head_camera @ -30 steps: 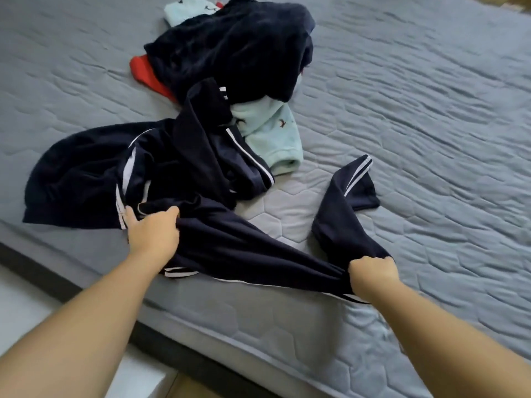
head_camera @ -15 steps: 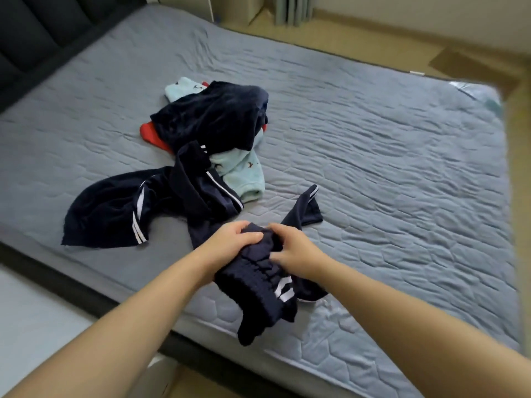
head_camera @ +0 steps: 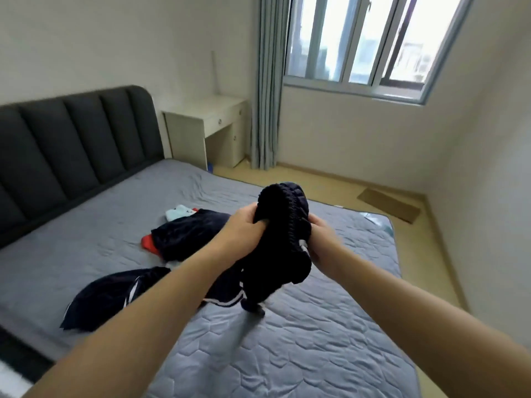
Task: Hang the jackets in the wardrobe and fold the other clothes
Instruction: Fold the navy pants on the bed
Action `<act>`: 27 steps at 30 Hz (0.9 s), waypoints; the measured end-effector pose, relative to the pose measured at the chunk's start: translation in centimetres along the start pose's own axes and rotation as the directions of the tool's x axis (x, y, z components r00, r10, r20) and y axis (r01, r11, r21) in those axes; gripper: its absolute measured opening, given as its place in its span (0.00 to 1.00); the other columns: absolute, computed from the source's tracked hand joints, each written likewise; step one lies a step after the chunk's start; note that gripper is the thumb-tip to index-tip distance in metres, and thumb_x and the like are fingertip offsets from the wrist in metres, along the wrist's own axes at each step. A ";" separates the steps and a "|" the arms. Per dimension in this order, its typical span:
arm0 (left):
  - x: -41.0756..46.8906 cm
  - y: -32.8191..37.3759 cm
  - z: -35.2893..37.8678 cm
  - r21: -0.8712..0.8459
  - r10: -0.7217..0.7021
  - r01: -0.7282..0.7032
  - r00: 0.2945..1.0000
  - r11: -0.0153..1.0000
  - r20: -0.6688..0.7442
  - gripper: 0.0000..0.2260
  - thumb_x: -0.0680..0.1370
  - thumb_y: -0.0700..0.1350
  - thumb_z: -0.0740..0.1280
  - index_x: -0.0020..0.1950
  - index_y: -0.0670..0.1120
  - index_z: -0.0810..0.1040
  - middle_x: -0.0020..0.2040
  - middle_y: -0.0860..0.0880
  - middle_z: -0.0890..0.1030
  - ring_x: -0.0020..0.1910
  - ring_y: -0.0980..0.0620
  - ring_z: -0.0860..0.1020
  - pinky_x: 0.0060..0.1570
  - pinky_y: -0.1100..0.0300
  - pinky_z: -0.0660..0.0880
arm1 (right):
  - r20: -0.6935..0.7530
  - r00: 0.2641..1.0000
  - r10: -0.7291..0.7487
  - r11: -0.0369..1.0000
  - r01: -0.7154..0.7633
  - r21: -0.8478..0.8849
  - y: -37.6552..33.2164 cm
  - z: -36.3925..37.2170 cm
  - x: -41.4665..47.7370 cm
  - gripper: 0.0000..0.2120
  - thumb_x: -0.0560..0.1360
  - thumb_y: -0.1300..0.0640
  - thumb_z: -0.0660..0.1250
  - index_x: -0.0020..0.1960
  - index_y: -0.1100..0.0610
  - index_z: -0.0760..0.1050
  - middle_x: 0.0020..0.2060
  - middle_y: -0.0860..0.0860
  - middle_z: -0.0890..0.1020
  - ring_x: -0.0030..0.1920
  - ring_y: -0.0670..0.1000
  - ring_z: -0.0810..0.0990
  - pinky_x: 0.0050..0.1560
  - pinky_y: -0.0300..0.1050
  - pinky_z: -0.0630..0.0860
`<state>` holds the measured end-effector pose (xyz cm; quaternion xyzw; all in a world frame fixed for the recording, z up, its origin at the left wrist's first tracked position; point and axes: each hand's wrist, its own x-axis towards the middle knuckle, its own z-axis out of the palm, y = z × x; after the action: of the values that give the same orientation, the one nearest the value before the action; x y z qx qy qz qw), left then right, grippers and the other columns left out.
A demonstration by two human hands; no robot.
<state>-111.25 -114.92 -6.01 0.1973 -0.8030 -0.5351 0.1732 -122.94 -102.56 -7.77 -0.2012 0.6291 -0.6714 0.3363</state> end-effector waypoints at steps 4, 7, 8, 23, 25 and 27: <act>1.9 11.8 -1.6 0.305 0.186 -0.149 0.978 0.941 -0.098 0.08 0.79 0.42 0.62 0.54 0.43 0.78 0.50 0.43 0.82 0.49 0.47 0.78 0.48 0.56 0.72 | 0.103 0.992 -0.068 0.991 0.079 -0.106 -10.5 -0.8 -4.6 0.16 0.75 0.43 0.61 0.60 0.48 0.73 0.43 0.44 0.81 0.37 0.42 0.81 0.36 0.41 0.76; 2.3 19.6 -2.6 0.552 0.237 -0.193 0.971 0.812 -0.009 0.09 0.77 0.42 0.62 0.55 0.44 0.79 0.51 0.44 0.82 0.51 0.46 0.78 0.50 0.57 0.74 | 0.099 0.982 -0.158 0.888 0.185 -0.421 -15.8 -1.3 -7.6 0.27 0.73 0.43 0.67 0.69 0.42 0.62 0.56 0.45 0.78 0.54 0.48 0.78 0.48 0.47 0.76; 2.2 21.6 -2.6 0.593 0.248 -0.221 0.968 0.774 0.038 0.10 0.76 0.41 0.62 0.55 0.45 0.79 0.50 0.45 0.81 0.51 0.46 0.78 0.51 0.56 0.75 | 0.080 0.979 -0.186 0.842 0.200 -0.501 -16.9 -1.3 -8.3 0.28 0.73 0.48 0.68 0.70 0.43 0.61 0.57 0.47 0.78 0.53 0.49 0.78 0.48 0.46 0.75; 2.9 29.1 -6.2 0.691 0.400 -0.503 0.858 0.519 0.323 0.04 0.74 0.49 0.67 0.44 0.59 0.74 0.46 0.53 0.78 0.43 0.54 0.78 0.39 0.61 0.76 | 0.238 0.887 -0.397 0.058 0.283 -0.957 -19.5 -5.7 -12.5 0.20 0.72 0.63 0.59 0.58 0.42 0.65 0.47 0.52 0.78 0.41 0.53 0.79 0.41 0.50 0.79; 2.9 28.5 -7.0 0.667 0.451 -0.552 0.824 0.500 0.344 0.07 0.75 0.50 0.67 0.43 0.61 0.70 0.45 0.54 0.78 0.39 0.57 0.77 0.33 0.65 0.73 | 0.218 0.872 -0.438 0.096 0.286 -0.953 -19.3 -6.1 -12.1 0.21 0.70 0.67 0.57 0.56 0.45 0.69 0.45 0.50 0.77 0.40 0.53 0.78 0.39 0.47 0.77; 2.9 27.8 -8.0 0.611 0.497 -0.621 0.775 0.491 0.389 0.10 0.77 0.48 0.66 0.42 0.62 0.68 0.43 0.54 0.79 0.32 0.60 0.76 0.28 0.69 0.71 | 0.259 0.867 -0.427 0.015 0.293 -0.956 -19.4 -6.4 -11.7 0.22 0.69 0.69 0.55 0.54 0.50 0.75 0.43 0.50 0.77 0.43 0.53 0.75 0.44 0.45 0.75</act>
<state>-113.48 -112.96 22.91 -0.0677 -0.9747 -0.1098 0.1825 -123.09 -90.15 12.25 -0.4882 0.8525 -0.1610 -0.0947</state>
